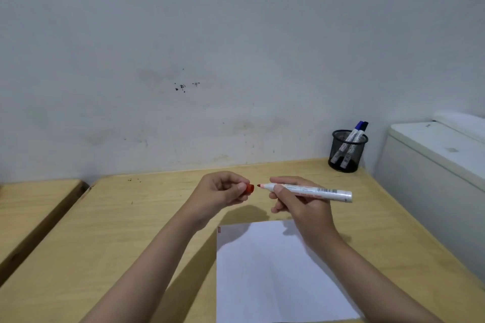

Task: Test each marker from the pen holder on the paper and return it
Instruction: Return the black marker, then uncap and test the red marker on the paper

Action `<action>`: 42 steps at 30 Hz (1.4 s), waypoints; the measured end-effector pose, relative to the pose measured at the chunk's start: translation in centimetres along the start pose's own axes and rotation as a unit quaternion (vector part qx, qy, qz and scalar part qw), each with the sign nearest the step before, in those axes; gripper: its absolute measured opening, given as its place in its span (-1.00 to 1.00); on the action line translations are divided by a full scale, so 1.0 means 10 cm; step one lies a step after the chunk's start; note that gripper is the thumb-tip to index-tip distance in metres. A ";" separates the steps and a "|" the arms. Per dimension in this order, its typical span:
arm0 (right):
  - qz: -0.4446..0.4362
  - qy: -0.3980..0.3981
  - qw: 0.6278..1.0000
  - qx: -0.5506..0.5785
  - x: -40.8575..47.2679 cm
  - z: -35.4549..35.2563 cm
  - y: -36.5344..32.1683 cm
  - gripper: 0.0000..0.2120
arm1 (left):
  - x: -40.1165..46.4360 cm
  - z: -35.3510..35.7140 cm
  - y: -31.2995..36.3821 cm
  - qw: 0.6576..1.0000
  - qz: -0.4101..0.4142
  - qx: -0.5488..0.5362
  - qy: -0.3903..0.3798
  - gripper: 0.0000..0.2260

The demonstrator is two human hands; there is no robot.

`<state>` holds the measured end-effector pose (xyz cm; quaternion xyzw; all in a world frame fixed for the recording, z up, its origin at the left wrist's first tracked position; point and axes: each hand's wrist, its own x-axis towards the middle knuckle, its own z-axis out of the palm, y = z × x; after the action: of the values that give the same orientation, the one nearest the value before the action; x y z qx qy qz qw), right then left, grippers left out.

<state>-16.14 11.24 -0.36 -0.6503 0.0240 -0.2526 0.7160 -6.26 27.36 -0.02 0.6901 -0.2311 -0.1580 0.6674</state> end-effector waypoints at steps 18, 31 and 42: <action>-0.102 -0.107 0.987 -0.063 -0.28 -0.05 -0.50 -0.75 | -0.43 0.25 0.49 0.996 0.037 -0.044 -0.072 -0.92; 0.149 -0.061 0.964 0.213 -0.18 0.03 -0.23 -0.67 | -0.29 0.31 0.55 0.998 0.034 0.045 0.024 -0.91; -0.019 -0.022 0.994 -0.107 0.11 -0.37 -0.39 -0.79 | -0.02 0.43 0.43 0.978 0.076 0.184 0.069 -0.92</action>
<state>-17.80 7.35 3.06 -0.7293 0.0227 -0.2474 0.6375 -9.18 23.86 4.03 0.7905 -0.2613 -0.0132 0.5538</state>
